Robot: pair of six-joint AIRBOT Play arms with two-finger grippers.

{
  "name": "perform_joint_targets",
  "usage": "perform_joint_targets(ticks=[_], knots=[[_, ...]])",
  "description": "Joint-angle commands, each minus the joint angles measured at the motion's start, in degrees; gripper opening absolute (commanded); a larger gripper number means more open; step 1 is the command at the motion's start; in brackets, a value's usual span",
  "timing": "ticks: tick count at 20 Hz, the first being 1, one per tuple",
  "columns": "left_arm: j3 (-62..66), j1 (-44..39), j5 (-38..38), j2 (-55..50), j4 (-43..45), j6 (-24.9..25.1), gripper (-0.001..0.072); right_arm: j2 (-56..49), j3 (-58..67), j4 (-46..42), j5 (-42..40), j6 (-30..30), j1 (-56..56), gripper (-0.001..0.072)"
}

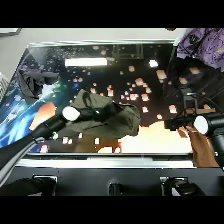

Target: Fold the clothes and pants, and hang the long-sleeved shirts on hangers.

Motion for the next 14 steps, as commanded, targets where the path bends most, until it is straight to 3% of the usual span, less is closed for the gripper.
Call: perform_joint_targets(ticks=[1, 3, 4, 6, 7, 8, 10, 14], knots=[[0.1, 14.1, -10.9, 4.2, 0.3, 6.3, 0.0711, 0.5, 0.0, -4.6, -0.8, 12.2, -6.8, 0.038], [0.1, 25.6, -17.4, 7.3, 3.1, 6.9, 0.0715, -1.1, 0.0, 7.6, -4.3, 14.9, -16.4, 0.038], [0.1, 30.7, -20.2, 8.1, 4.2, 7.4, 0.0715, -3.4, -0.1, 18.8, -5.9, 11.0, -20.6, 0.038], [0.1, 39.7, -25.8, 8.3, 5.6, 8.9, 0.0715, -11.6, -0.1, 40.5, -7.4, -2.4, -23.9, 0.0381], [0.0, 43.3, -27.6, 8.2, 6.7, 9.0, 0.0715, -16.0, -0.1, 47.6, -6.9, -8.6, -23.8, 0.0384], [0.0, 46.0, -28.5, 8.2, 8.0, 9.0, 0.0715, -20.7, -0.1, 53.1, -6.2, -13.3, -23.5, 0.0432], [-0.1, 50.2, -29.5, 8.2, 9.1, 9.0, 0.0715, -28.9, -0.1, 59.4, -5.8, -18.3, -22.5, 0.0457], [-0.1, 53.7, -28.9, 8.1, 9.6, 9.0, 0.0715, -38.2, -0.1, 61.7, -7.2, -20.7, -18.3, 0.0455]])
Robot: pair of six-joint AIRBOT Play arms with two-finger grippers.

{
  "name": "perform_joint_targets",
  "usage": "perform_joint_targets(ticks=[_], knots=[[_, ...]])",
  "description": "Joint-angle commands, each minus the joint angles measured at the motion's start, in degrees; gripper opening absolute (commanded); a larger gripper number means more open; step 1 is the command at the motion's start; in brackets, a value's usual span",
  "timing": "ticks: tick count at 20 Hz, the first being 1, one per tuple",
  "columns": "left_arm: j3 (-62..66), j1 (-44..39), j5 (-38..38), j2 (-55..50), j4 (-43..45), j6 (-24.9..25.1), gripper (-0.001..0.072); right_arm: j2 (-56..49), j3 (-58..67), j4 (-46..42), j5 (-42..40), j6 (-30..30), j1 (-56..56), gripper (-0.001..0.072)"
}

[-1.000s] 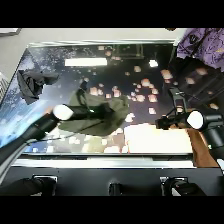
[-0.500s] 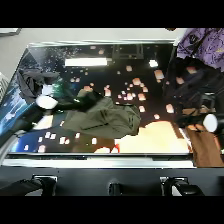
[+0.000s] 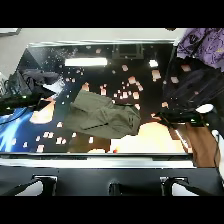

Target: Fold the clothes and pants, and hang the long-sleeved shirts on hangers.

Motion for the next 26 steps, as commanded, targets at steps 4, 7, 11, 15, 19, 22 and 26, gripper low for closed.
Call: perform_joint_targets(ticks=[4, 7, 11, 15, 19, 22, 26], knots=[[-0.2, 3.7, 0.5, 0.1, 1.4, 0.3, 0.0715, -8.7, 0.0, 7.1, -6.0, -4.3, 8.0, 0.0441], [-0.2, 3.7, 1.4, 0.1, 1.4, 0.3, 0.0715, -9.4, 0.0, 7.4, -9.7, -3.0, 11.6, 0.0415], [-0.2, 3.6, 1.7, -0.8, 1.4, 0.3, 0.0715, -10.5, 0.0, 7.5, -12.4, -2.6, 15.7, 0.0409], [0.0, 0.9, 3.1, -4.6, 1.3, 0.3, 0.0715, -10.2, 0.2, 6.7, -13.8, -3.3, 16.4, 0.0024], [5.6, -4.8, 7.8, -14.0, 1.1, 3.1, 0.0714, -6.5, 0.2, 4.0, -13.1, -2.3, 16.4, 0.0025], [16.3, -8.7, 7.7, -24.9, 1.2, 3.9, 0.0713, -3.7, 0.2, 0.6, -12.6, 0.0, 16.4, 0.0025], [30.3, -11.6, 5.0, -37.6, 1.2, 3.3, 0.0707, -1.5, 0.2, -0.7, -12.5, 0.6, 16.4, 0.0025]])
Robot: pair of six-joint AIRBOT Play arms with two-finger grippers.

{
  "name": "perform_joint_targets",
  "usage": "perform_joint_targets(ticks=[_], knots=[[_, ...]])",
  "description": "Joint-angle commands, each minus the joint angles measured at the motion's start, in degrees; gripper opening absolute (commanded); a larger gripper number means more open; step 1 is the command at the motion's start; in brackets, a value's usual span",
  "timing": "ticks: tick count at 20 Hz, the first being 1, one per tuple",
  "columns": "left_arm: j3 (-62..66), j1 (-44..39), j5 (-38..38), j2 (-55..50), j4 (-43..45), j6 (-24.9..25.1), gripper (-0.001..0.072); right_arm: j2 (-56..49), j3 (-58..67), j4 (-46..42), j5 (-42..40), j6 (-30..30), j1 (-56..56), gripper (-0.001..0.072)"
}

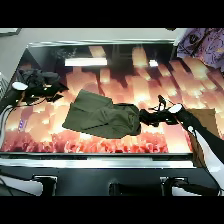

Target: Fold the clothes and pants, and hang the long-sleeved shirts on hangers.

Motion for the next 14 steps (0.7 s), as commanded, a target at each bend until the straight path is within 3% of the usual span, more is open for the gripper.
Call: perform_joint_targets(ticks=[1, 6, 7, 9, 11, 12, 13, 14], knots=[[11.4, -2.9, -3.3, -10.6, 0.0, 0.1, 0.0708, 1.7, 0.1, -1.2, 0.3, 0.9, 0.0, 0.0025], [16.0, -3.9, -5.9, -17.0, 0.1, -1.9, 0.0699, 1.7, 0.1, -1.2, 0.9, 0.9, 0.0, 0.0025], [16.1, -3.9, -6.4, -17.7, 0.2, -2.0, 0.0597, 1.7, 0.1, -1.2, 1.0, 0.9, 0.0, 0.0025], [16.2, -4.1, -7.2, -18.4, 0.2, -2.1, 0.0491, 1.7, 0.1, -1.2, 1.2, 0.9, 0.0, 0.0025], [16.1, -4.7, -8.1, -18.5, 0.3, -2.0, 0.0459, 1.8, 0.1, -1.2, 1.4, 0.9, 0.0, 0.0025], [16.1, -5.1, -8.3, -18.5, 0.3, -2.0, 0.0405, 1.8, 0.1, -1.2, 1.4, 0.9, 0.0, 0.0025], [16.2, -5.6, -8.3, -18.5, 0.3, -2.0, 0.0301, 1.9, 0.1, -1.2, 1.3, 0.9, 0.0, 0.0025], [16.2, -5.9, -8.5, -18.5, 0.3, -1.9, 0.0139, 2.2, 0.1, -1.2, 1.1, 0.8, 0.0, 0.0025]])
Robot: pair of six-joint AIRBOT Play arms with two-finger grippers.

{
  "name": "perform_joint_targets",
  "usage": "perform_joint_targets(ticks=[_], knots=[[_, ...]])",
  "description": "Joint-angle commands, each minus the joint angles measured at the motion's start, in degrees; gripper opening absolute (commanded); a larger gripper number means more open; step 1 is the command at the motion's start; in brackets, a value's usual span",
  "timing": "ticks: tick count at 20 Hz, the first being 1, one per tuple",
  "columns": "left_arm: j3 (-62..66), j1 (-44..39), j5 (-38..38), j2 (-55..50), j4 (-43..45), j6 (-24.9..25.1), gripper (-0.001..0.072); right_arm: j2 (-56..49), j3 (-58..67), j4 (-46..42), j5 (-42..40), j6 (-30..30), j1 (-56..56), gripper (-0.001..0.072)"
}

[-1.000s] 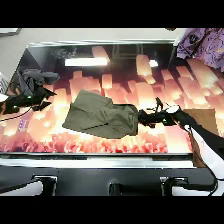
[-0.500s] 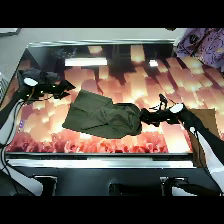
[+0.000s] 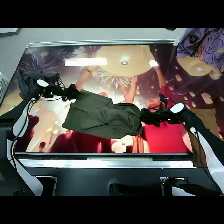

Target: Fold the clothes and pants, and hang the long-sleeved shirts on hangers.

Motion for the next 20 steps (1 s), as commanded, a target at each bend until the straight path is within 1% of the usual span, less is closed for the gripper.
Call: perform_joint_targets(ticks=[1, 3, 5, 7, 9, 11, 13, 15, 17, 20], knots=[[0.4, -1.0, -1.8, -0.4, -0.2, 0.5, 0.0015, 0.9, 0.1, 0.0, -0.5, 0.0, 0.0, 0.0025], [2.3, -0.5, -4.2, -0.1, -0.2, 0.5, 0.0013, 2.6, 1.4, -1.3, -1.0, 0.0, 0.0, 0.0025], [6.3, 0.8, -5.7, 2.0, 0.9, 0.4, 0.0011, 4.8, 6.0, -6.2, -0.4, 1.3, 0.0, 0.0024], [12.7, 2.2, -6.4, 5.9, 6.1, -0.4, 0.001, 6.9, 14.3, -12.5, 1.1, 3.4, 0.0, 0.0024], [20.2, 3.6, -7.0, 11.1, 11.5, -0.4, 0.0011, 9.0, 24.7, -17.7, 3.0, 3.9, 0.0, 0.0024], [24.5, 5.4, -5.9, 18.0, 13.5, -0.4, 0.0011, 11.6, 35.5, -22.1, 4.6, 3.9, 0.0, 0.0024], [23.6, 7.4, -5.0, 27.4, 13.5, -0.4, 0.0011, 14.9, 45.1, -25.9, 6.2, 3.8, 0.0, 0.0025], [20.4, 9.0, -5.1, 37.4, 14.4, -0.4, 0.0011, 19.1, 50.8, -28.7, 6.4, 3.8, 0.0, 0.0025], [17.4, 9.3, -5.4, 46.9, 20.2, -0.8, 0.0012, 24.5, 53.3, -30.4, 6.4, 3.8, 0.0, 0.0025], [16.3, 9.2, -8.8, 57.2, 28.7, -5.9, 0.0012, 32.3, 53.3, -31.7, 8.9, 4.1, 0.0, 0.0025]])
